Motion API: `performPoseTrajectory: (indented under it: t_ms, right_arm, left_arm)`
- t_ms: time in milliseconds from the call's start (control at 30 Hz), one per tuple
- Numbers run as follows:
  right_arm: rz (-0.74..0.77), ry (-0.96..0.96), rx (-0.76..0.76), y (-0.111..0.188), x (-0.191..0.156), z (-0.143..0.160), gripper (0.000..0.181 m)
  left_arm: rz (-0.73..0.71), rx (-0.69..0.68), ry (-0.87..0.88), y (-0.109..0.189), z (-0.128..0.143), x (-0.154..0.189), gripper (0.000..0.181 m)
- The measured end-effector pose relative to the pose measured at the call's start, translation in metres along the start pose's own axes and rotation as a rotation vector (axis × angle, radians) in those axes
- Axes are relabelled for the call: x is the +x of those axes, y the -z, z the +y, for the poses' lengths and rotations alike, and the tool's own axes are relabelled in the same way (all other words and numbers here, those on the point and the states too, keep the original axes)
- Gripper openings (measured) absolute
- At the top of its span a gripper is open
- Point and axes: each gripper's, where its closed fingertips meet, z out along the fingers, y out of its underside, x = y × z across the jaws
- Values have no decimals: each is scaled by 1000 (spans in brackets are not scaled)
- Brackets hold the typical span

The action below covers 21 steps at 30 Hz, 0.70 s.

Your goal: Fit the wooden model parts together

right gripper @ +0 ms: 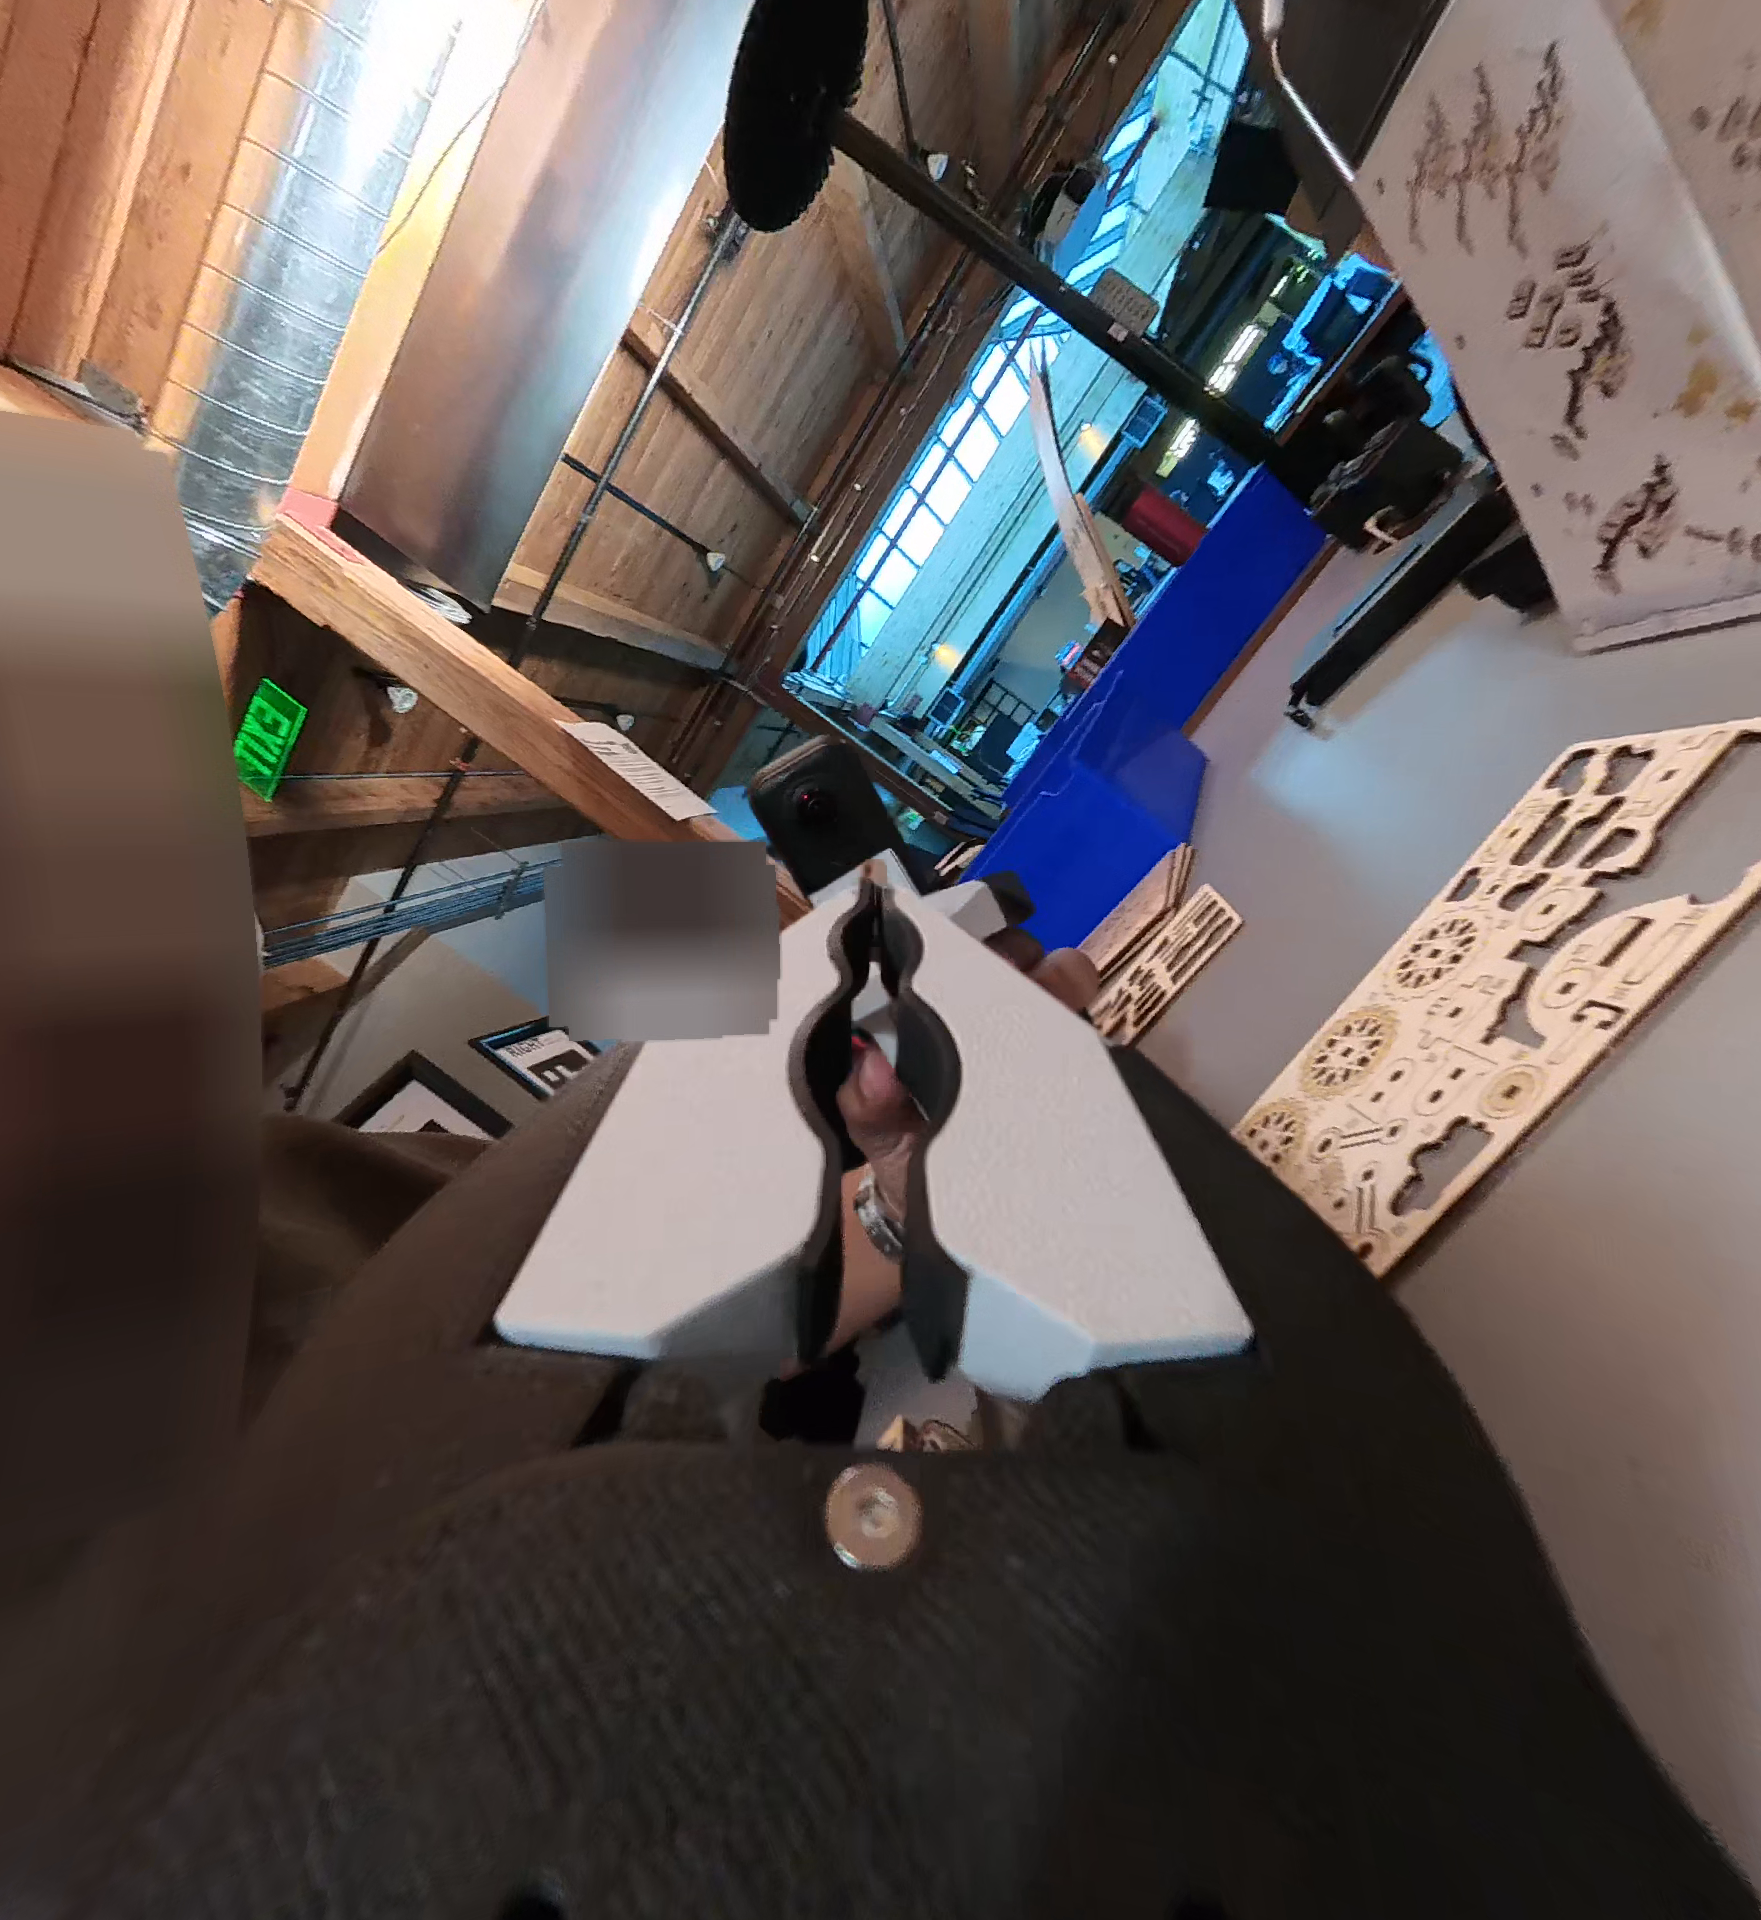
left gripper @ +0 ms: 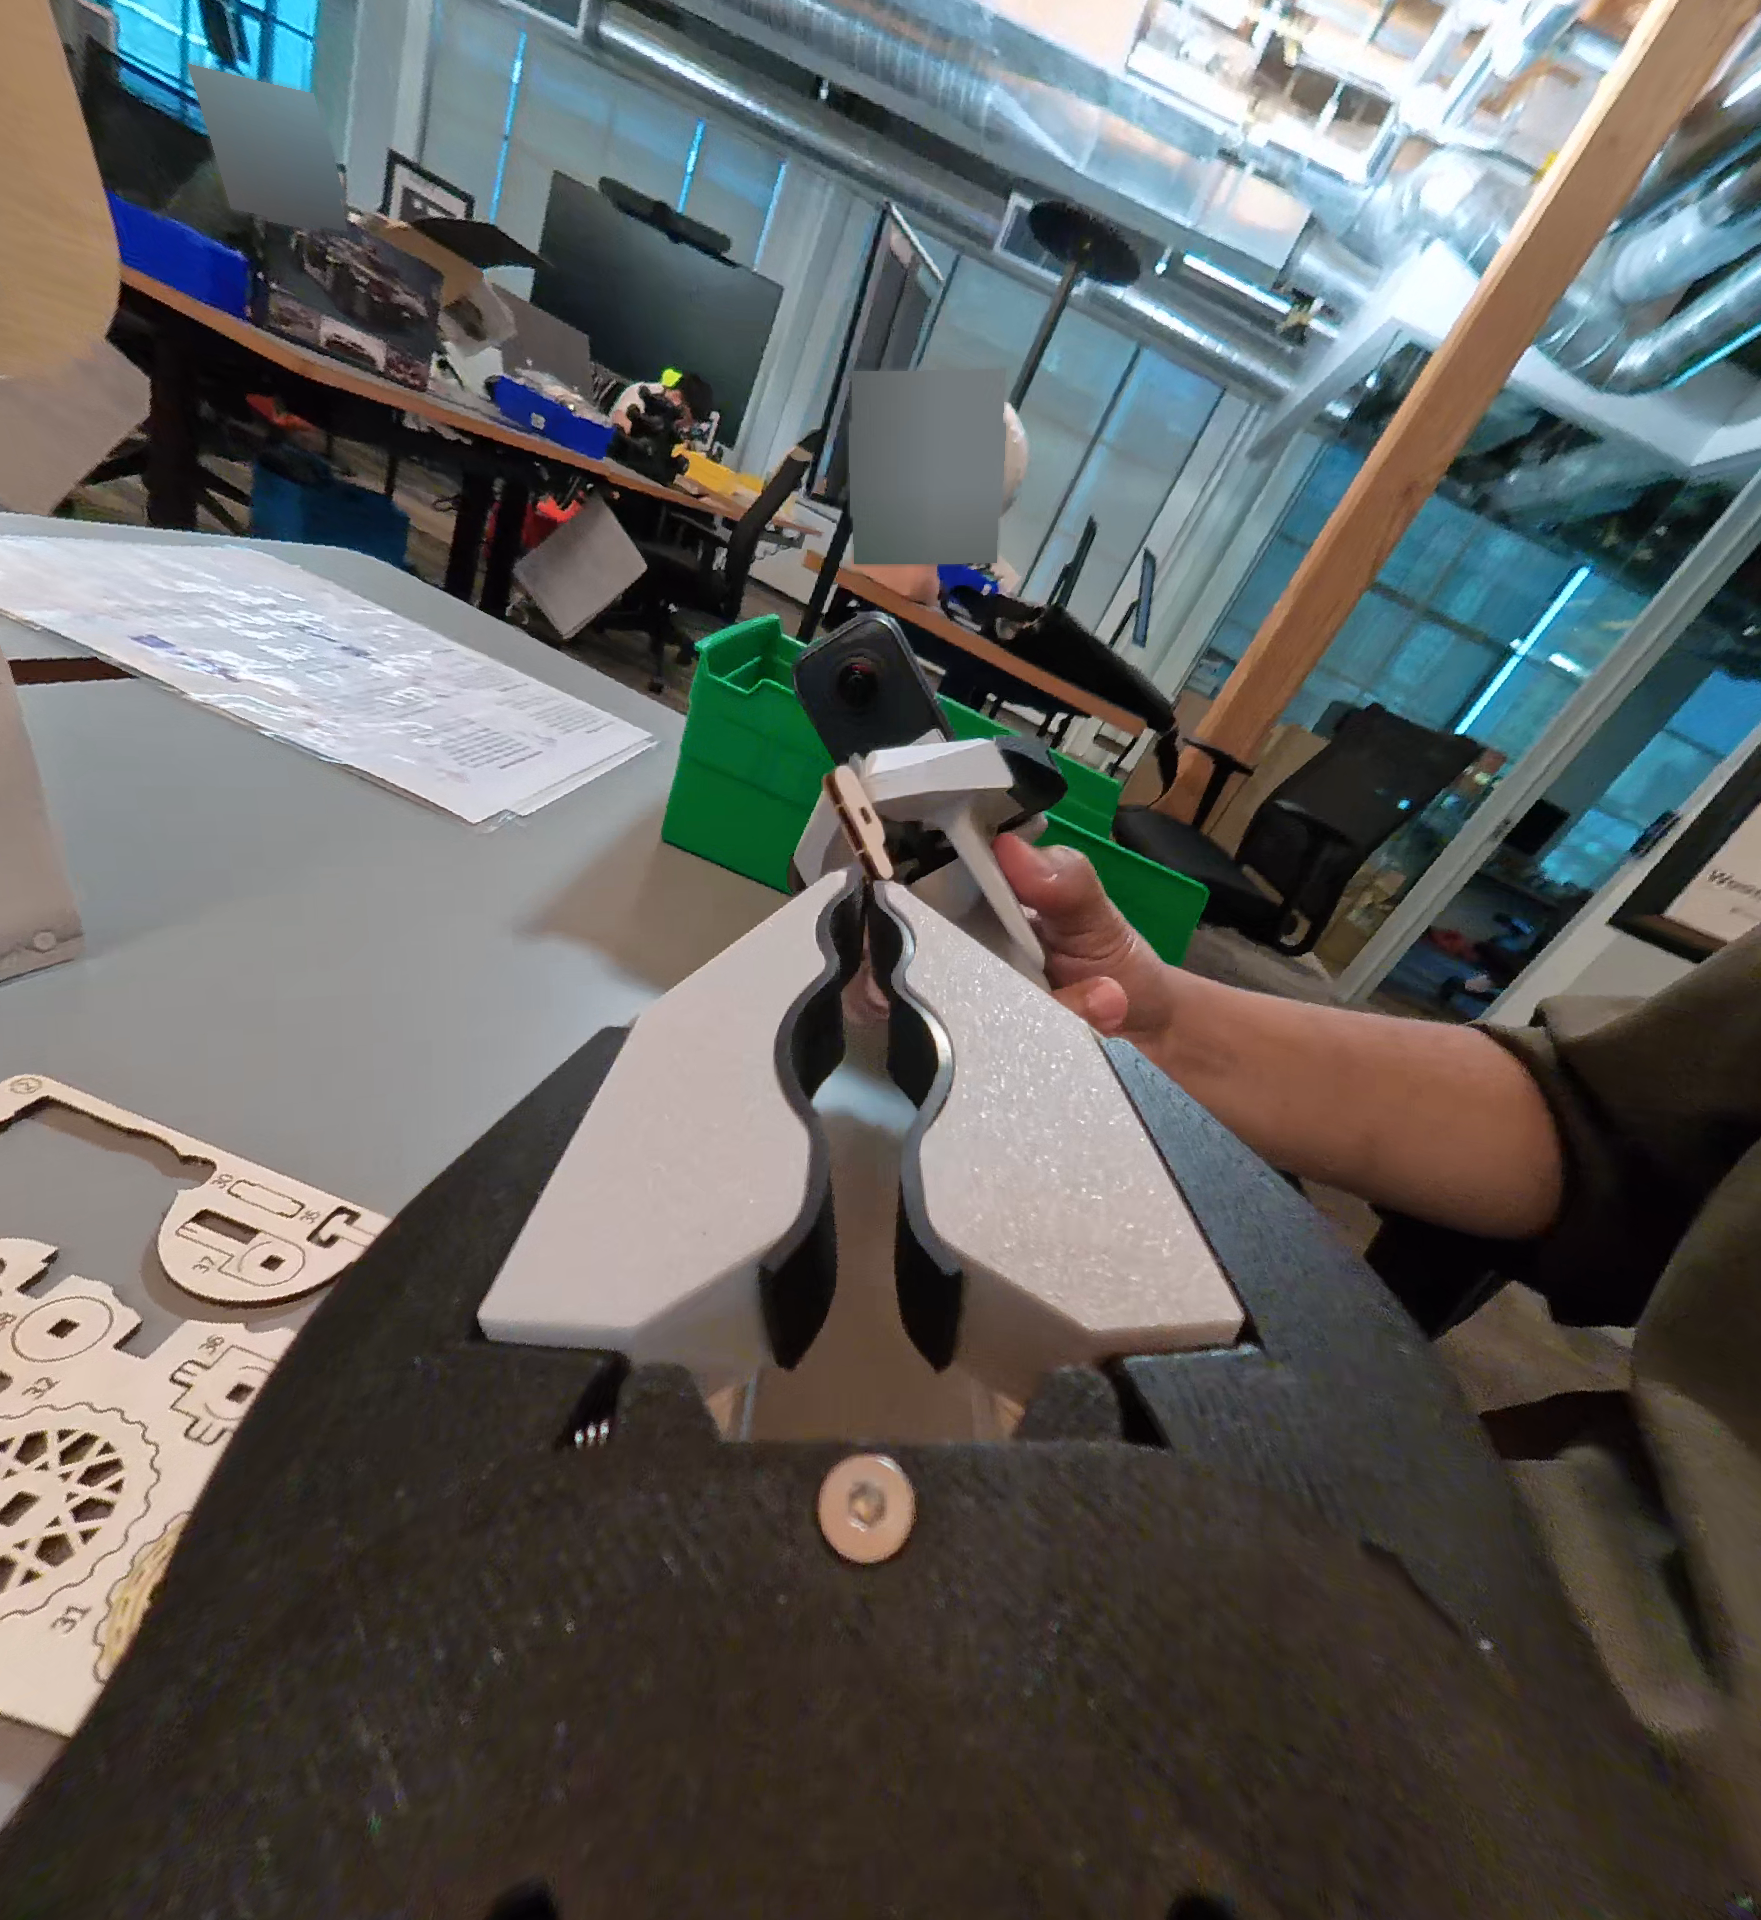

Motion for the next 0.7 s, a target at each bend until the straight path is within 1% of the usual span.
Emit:
performPoseTrajectory:
  t_ms: [300, 500, 700]
  right_arm:
    - [27, 30, -10, 1, 3, 0, 0]
    - [38, 43, 5, 4, 4, -3, 0]
    - [45, 45, 20, 6, 5, -7, 0]
  left_arm:
    - [30, 4, 51, 1, 0, 0, 0]
    - [57, 37, 107, 5, -5, -2, 0]
    - [-2, 23, 95, 5, -1, -12, 2]
